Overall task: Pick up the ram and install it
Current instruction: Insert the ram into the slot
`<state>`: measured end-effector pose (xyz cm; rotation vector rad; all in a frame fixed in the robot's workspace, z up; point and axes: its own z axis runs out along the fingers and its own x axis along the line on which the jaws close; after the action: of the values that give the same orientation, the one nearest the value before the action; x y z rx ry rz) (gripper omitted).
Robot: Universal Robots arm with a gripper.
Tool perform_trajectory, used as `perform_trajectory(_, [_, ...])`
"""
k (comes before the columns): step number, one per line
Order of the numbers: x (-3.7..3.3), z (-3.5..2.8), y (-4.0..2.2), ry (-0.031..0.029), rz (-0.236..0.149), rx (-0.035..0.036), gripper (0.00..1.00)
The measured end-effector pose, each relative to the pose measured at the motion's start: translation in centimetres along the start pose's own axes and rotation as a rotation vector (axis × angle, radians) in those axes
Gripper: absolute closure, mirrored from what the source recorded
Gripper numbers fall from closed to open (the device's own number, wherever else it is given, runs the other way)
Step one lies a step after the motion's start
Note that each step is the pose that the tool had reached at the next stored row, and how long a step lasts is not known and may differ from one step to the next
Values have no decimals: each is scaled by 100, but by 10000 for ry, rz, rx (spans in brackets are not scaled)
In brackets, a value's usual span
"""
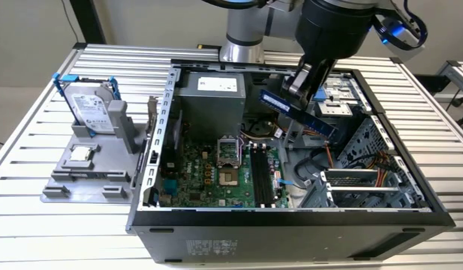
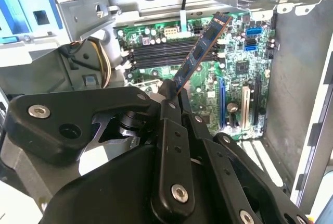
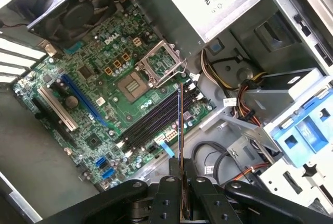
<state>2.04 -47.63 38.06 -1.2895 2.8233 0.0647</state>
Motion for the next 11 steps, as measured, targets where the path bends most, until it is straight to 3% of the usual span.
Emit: perform_trajectory(11, [3, 0, -3, -13, 575, 30, 100])
